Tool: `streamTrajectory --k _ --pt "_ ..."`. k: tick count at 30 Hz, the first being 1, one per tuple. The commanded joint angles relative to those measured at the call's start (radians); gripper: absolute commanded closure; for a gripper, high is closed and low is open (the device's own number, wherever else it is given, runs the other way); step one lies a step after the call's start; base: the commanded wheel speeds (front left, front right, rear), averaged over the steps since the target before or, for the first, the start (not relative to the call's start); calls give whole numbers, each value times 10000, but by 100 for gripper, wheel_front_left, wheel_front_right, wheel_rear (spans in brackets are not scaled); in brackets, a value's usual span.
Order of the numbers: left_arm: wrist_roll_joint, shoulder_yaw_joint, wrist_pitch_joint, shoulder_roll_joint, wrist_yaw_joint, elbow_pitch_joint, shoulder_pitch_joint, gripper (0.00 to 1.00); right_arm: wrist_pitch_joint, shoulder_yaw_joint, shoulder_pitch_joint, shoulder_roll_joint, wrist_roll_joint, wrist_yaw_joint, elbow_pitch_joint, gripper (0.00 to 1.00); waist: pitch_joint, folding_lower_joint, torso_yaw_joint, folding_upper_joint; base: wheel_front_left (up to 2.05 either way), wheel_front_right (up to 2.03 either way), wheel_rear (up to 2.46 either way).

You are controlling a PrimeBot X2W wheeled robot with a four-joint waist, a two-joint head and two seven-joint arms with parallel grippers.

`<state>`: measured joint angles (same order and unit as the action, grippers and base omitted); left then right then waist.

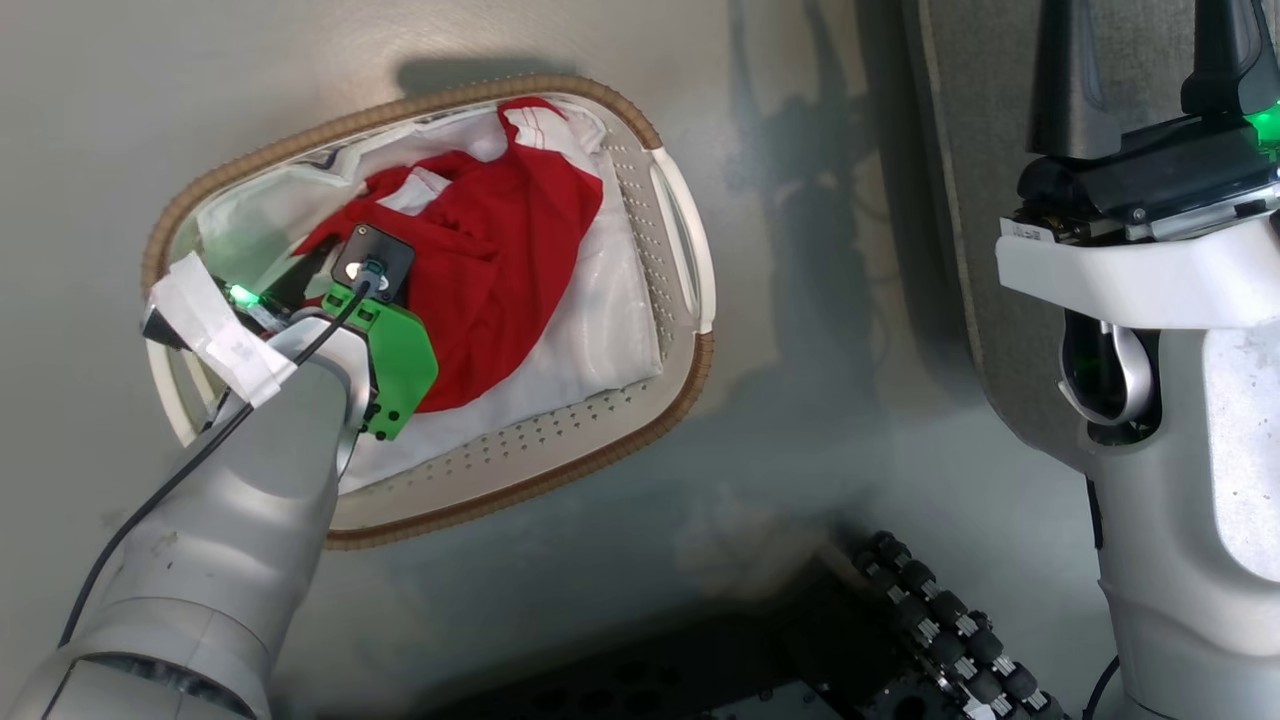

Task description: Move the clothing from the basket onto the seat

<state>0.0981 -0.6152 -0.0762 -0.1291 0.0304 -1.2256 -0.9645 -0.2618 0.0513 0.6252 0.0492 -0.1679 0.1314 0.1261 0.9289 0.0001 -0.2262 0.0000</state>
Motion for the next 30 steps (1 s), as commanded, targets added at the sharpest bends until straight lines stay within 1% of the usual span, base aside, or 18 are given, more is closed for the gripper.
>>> streamTrajectory --k 1,3,4,5,6,7,12,15,18,21,26,30 --pt "-77 -1 8 -124 -162 -60 -237 0 -49 29 76 24 -79 -14 53 0 171 -1 -177 0 0 0 0" --pt "-65 -9 70 -137 -324 -160 -297 0 -49 40 55 24 -114 -14 48 0 182 -1 -206 0 0 0 0" --pt "-50 -8 97 -141 -378 -198 -316 5 -49 47 54 24 -110 -14 37 0 181 -1 -216 0 0 0 0" --pt "-27 -18 105 -144 -420 -235 -339 51 -49 53 56 24 -113 -14 18 0 174 -1 -224 0 0 0 0" --pt "-7 -23 113 -146 -436 -253 -349 70 -49 52 54 24 -121 -14 2 0 164 -1 -227 0 0 0 0" --pt "23 -35 119 -135 -453 -273 -338 100 -49 43 47 24 -132 -14 -18 0 142 -1 -225 0 0 0 0" --pt "126 -115 -99 71 -374 -300 -152 100 -49 -25 -14 25 -51 -14 -146 0 -89 -1 -135 0 0 0 0" --pt "141 -217 -412 209 -232 -246 -5 100 -49 -58 -113 25 33 -14 -246 0 -352 -1 -21 0 0 0 0" --pt "174 -340 -800 399 -1 -108 112 100 -49 -84 -255 27 136 -14 -406 0 -714 -1 131 0 0 0 0" --pt "131 -570 -1252 502 306 117 253 100 -49 -146 -419 28 290 -14 -711 0 -1243 -1 351 0 0 0 0" --pt "269 -806 -1670 686 614 635 477 100 -49 -284 -912 28 710 -14 -1439 0 -2335 -1 839 0 0 0 0" --pt "564 -931 -1823 735 836 1325 732 100 -49 -370 -1486 33 932 -14 -2087 0 -3447 -1 1274 0 0 0 0"
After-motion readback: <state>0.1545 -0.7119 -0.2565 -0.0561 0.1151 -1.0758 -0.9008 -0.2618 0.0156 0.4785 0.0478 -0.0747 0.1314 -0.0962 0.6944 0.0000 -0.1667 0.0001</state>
